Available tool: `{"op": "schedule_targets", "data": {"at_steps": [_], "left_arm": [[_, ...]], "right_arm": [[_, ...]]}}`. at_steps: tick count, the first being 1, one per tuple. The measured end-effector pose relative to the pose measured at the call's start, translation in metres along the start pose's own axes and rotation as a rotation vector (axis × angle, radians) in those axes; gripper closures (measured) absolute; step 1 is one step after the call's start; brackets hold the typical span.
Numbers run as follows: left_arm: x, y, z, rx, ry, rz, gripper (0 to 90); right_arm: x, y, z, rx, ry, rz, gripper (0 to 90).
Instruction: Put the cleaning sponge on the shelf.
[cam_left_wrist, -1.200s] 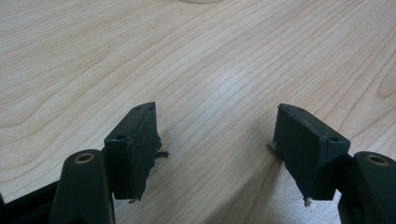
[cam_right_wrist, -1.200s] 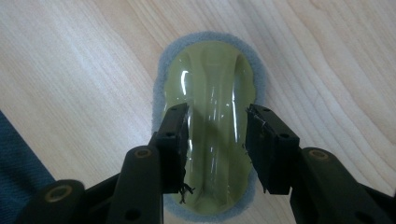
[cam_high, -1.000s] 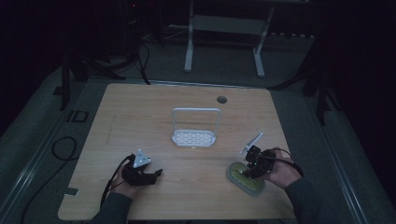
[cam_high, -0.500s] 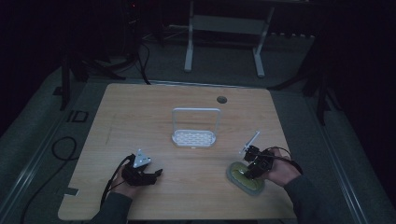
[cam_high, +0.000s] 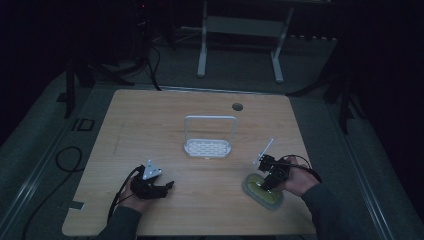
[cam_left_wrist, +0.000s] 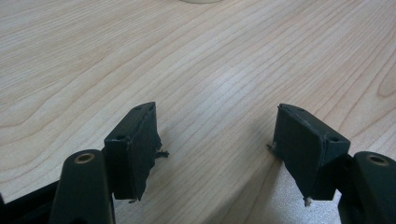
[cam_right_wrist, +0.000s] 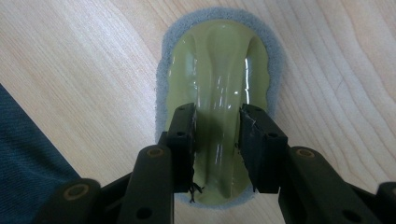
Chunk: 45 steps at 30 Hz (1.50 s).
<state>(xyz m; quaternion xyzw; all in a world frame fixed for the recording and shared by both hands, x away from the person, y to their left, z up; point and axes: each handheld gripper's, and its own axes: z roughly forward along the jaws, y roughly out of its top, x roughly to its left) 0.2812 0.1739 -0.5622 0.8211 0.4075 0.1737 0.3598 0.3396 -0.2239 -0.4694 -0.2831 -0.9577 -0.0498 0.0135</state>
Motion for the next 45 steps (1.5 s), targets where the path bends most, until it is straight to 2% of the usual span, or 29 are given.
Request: {"op": "schedule_targets", "data": {"at_steps": [9, 18, 26, 31, 38, 45], "left_arm": [[0.000, 0.000, 0.000, 0.000, 0.000, 0.000, 31.3], [0.000, 0.000, 0.000, 0.000, 0.000, 0.000, 31.2], [0.000, 0.000, 0.000, 0.000, 0.000, 0.000, 31.2], [0.000, 0.000, 0.000, -0.001, 0.000, -0.001, 31.3], [0.000, 0.000, 0.000, 0.000, 0.000, -0.001, 31.3], [0.000, 0.000, 0.000, 0.000, 0.001, 0.000, 31.3]], "right_arm": [[-0.002, 0.005, 0.003, 0.040, 0.020, -0.002, 69.6], [-0.002, 0.008, 0.004, 0.063, 0.016, -0.009, 70.9], [-0.001, 0.012, 0.004, 0.102, 0.001, -0.044, 71.3], [0.001, 0.012, 0.003, 0.102, -0.023, -0.078, 71.6], [0.003, 0.013, -0.001, 0.098, -0.037, -0.097, 71.7], [0.004, 0.017, -0.009, 0.067, -0.055, -0.129, 71.7]]}}
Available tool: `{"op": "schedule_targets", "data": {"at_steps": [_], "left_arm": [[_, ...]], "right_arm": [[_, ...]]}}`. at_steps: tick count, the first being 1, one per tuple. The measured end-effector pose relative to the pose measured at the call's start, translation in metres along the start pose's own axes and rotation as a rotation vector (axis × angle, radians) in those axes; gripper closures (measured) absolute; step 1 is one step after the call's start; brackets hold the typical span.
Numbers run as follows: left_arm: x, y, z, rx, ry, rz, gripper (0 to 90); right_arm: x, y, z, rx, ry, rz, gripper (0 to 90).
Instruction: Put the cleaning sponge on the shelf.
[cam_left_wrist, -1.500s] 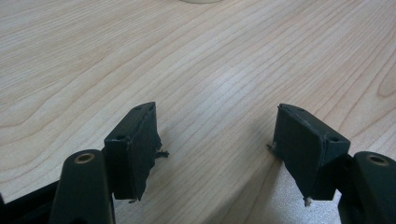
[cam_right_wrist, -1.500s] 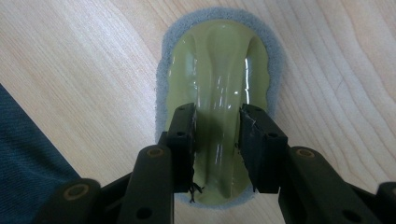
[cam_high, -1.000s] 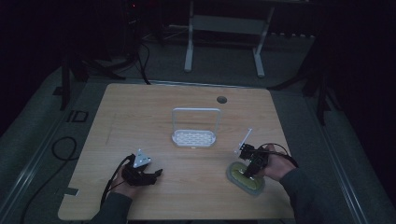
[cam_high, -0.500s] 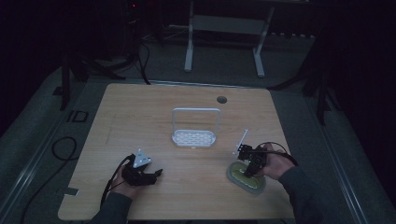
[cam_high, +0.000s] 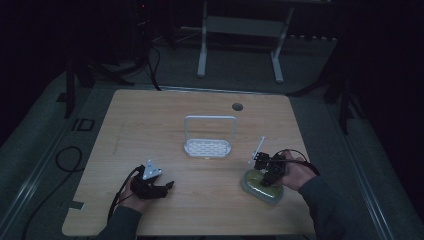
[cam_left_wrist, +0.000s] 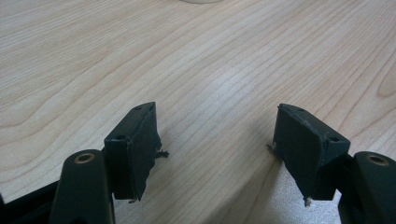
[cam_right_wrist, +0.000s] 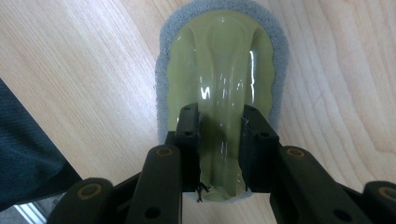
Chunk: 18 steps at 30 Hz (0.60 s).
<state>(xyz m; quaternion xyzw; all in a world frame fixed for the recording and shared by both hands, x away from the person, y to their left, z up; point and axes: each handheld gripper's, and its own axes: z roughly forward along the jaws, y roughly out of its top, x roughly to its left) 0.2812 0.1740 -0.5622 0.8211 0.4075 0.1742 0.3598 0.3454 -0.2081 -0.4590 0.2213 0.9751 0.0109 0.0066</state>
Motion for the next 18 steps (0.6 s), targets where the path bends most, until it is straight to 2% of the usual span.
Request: {"op": "schedule_targets", "data": {"at_steps": [18], "left_arm": [[0.000, 0.000, 0.000, 0.000, 0.000, 0.000, 31.3]], "right_arm": [[0.006, 0.018, -0.014, -0.035, -0.052, -0.073, 71.7]]}}
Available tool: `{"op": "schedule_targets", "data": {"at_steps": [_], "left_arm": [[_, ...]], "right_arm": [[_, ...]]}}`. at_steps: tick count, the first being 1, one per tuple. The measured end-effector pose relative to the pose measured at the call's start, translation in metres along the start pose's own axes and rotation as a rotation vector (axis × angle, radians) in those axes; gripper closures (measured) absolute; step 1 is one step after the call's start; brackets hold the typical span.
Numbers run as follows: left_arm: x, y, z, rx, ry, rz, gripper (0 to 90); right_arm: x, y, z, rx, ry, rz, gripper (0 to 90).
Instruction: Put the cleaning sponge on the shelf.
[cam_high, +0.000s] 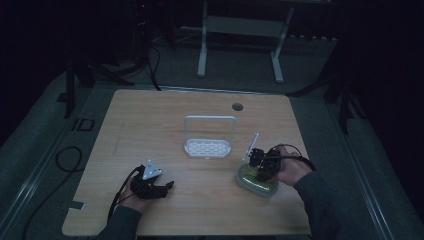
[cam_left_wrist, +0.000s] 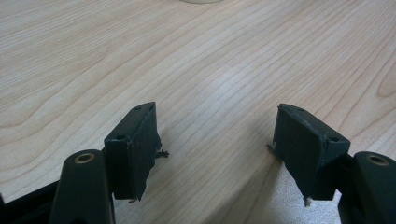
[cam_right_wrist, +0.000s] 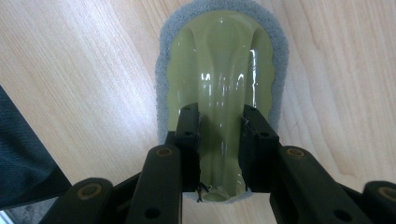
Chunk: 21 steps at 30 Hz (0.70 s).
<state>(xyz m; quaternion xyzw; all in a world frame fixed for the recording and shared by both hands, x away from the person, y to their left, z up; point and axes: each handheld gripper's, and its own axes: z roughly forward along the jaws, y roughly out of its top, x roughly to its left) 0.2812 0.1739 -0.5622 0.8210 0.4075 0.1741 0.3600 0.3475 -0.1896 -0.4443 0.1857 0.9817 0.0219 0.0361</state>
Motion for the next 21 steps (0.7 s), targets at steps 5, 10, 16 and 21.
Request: {"op": "schedule_targets", "data": {"at_steps": [5, 10, 16, 21], "left_arm": [[0.000, 0.000, 0.000, -0.001, 0.000, -0.001, 31.3], [0.000, 0.000, 0.000, 0.000, 0.000, 0.000, 31.3], [0.000, 0.000, 0.000, 0.000, 0.000, 0.000, 31.3], [0.000, 0.000, 0.000, -0.001, 0.000, -0.002, 31.3]], "right_arm": [[0.001, 0.006, -0.004, -0.008, -0.018, -0.018, 71.7], [0.001, 0.011, -0.007, -0.014, -0.029, -0.038, 71.8], [0.000, 0.018, -0.009, -0.026, -0.041, -0.055, 71.7], [-0.001, 0.023, -0.011, -0.038, -0.054, -0.069, 71.8]]}}
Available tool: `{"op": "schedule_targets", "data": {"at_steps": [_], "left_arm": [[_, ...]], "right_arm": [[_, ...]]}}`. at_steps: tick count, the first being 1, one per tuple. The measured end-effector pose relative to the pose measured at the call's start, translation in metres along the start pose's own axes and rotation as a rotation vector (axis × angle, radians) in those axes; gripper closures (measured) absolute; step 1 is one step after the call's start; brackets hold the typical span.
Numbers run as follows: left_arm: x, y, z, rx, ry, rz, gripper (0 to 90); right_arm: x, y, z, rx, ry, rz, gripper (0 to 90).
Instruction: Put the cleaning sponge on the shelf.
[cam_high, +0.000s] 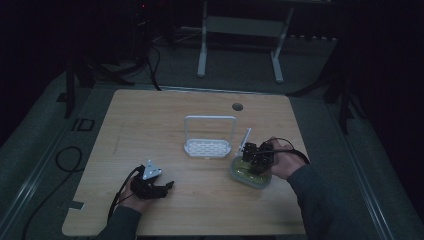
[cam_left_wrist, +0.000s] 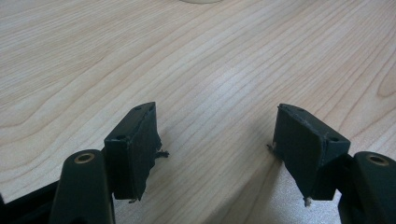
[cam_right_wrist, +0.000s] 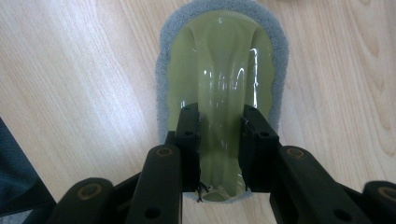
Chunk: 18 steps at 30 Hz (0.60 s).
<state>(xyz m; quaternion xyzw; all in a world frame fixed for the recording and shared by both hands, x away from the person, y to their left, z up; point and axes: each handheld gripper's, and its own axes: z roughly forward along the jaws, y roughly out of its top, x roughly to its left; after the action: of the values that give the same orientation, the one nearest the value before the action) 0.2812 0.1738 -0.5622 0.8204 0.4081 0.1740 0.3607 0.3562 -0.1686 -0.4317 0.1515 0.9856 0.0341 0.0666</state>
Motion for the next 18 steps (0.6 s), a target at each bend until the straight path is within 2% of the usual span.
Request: {"op": "schedule_targets", "data": {"at_steps": [18], "left_arm": [[0.000, 0.000, 0.000, -0.001, 0.000, 0.000, 31.2]], "right_arm": [[0.003, 0.017, -0.003, -0.009, -0.027, -0.061, 71.8]]}}
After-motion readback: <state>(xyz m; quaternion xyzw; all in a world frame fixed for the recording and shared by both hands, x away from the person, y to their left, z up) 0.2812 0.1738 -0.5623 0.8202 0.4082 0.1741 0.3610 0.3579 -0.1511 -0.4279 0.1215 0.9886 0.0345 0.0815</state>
